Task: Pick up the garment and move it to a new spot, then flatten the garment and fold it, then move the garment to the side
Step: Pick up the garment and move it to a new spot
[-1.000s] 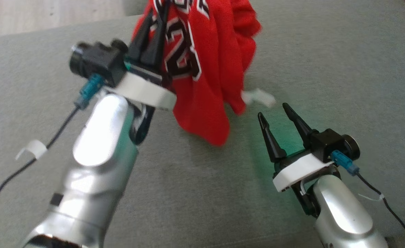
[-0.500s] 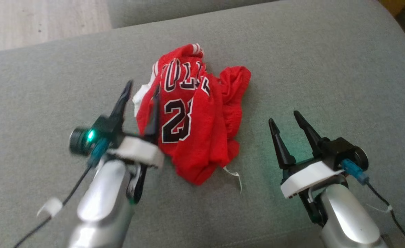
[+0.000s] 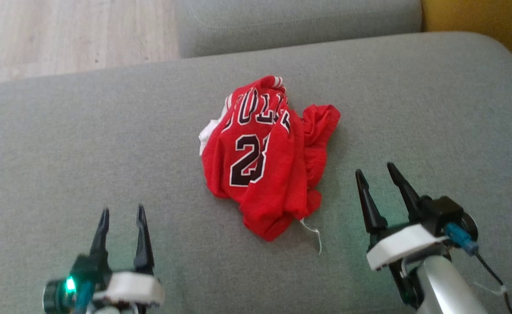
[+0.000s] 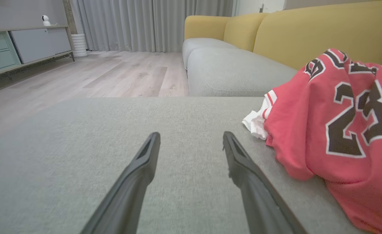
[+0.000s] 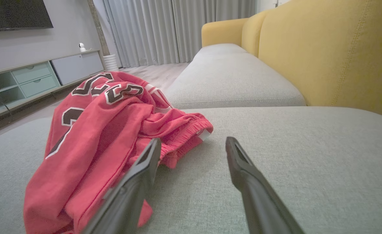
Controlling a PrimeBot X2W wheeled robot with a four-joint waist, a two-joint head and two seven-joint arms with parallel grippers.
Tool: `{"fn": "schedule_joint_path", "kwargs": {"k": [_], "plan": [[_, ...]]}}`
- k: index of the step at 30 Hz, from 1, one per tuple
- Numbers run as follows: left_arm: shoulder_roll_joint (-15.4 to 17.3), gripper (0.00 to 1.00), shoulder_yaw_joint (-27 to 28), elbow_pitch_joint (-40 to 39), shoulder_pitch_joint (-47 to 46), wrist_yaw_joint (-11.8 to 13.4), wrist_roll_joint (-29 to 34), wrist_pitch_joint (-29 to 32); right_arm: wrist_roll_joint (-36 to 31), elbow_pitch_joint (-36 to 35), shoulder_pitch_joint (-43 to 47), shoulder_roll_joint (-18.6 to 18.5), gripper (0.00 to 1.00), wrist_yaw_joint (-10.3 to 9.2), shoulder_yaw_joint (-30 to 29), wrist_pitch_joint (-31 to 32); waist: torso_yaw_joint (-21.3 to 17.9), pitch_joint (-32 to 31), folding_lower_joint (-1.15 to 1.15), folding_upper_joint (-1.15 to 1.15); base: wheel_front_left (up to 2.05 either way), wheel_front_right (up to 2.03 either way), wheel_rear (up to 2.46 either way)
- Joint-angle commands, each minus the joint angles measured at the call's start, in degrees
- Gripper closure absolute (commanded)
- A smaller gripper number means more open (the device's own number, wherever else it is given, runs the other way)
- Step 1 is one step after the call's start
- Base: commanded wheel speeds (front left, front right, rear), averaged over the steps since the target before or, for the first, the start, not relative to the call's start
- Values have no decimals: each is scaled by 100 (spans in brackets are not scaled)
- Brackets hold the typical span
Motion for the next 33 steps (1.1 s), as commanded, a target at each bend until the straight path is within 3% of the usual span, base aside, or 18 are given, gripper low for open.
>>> {"fn": "schedule_joint_path", "kwargs": {"k": [1,7,15,19,24,28,33], "plan": [[33,0,230,-217,26,-44,66,-37,-8,-174,3,50,0,21,86,-13,68,-111,0,0,0,0,0],[-47,0,342,-299,530,-162,82,-37,17,-138,238,50,0,21,-5,-13,151,-255,0,0,0,0,0],[-68,0,166,-308,477,-277,122,-37,20,-133,282,50,0,21,-69,-13,128,-242,0,0,0,0,0],[-69,0,-294,-419,260,-458,-92,-37,22,-148,244,50,0,21,-28,-13,54,-153,0,0,0,0,0],[-70,0,-1278,-456,-337,-672,-416,-37,12,-169,145,50,0,21,28,-13,-133,122,0,0,0,0,0],[-70,0,-1861,-219,-803,-676,-576,-37,-9,-162,39,50,0,21,83,-13,-400,344,0,0,0,0,0],[-70,0,-2078,148,-1138,-566,-734,-37,-22,-172,-45,50,0,21,63,-13,-696,547,0,0,0,0,0]]}}
